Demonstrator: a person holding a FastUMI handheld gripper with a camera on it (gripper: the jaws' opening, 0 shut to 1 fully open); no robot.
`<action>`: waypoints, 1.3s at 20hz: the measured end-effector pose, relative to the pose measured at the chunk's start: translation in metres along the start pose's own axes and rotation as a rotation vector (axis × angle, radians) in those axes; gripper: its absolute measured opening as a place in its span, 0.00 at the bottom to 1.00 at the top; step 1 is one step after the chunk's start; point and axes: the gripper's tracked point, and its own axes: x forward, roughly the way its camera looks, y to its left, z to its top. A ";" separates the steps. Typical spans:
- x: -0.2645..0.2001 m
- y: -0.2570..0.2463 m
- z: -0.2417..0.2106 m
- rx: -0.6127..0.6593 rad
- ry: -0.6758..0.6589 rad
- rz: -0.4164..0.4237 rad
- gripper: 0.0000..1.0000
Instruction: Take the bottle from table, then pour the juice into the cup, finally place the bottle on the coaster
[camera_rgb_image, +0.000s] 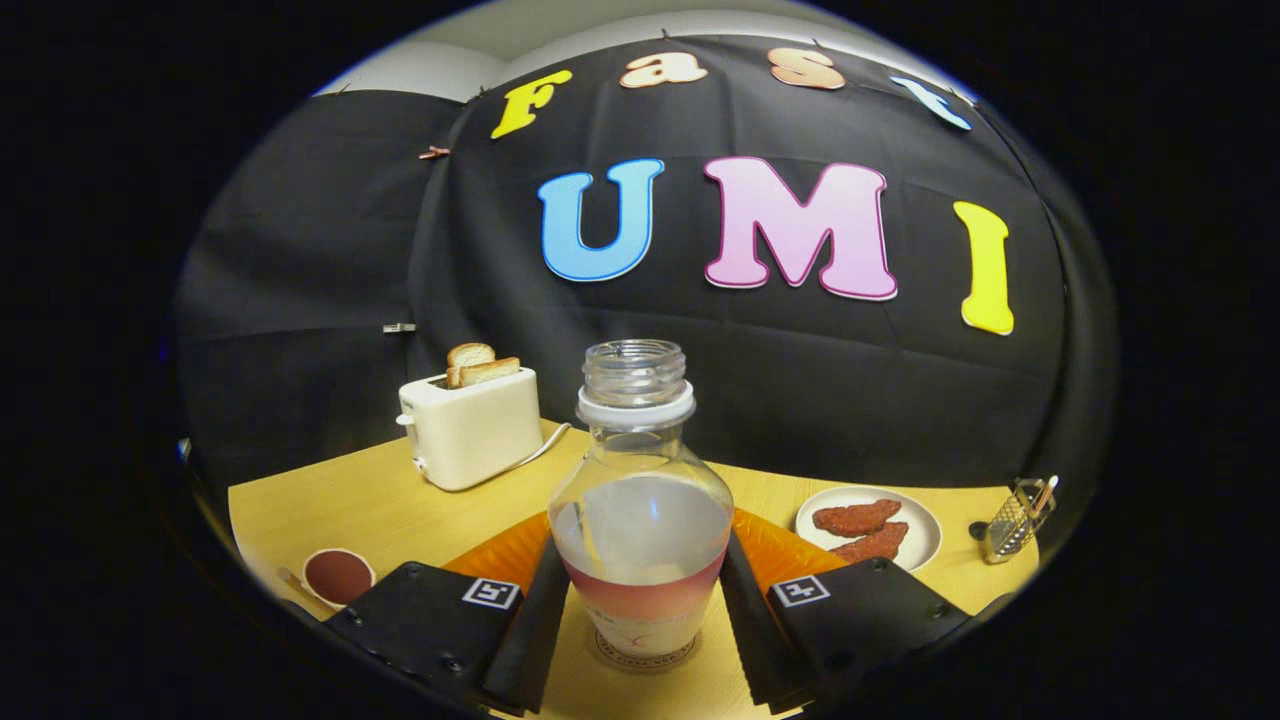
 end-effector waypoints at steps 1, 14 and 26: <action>0.005 -0.002 -0.008 0.011 0.011 -0.005 0.76; 0.023 0.009 -0.055 -0.018 0.053 0.047 0.77; 0.018 -0.004 -0.061 -0.023 0.080 -0.006 0.86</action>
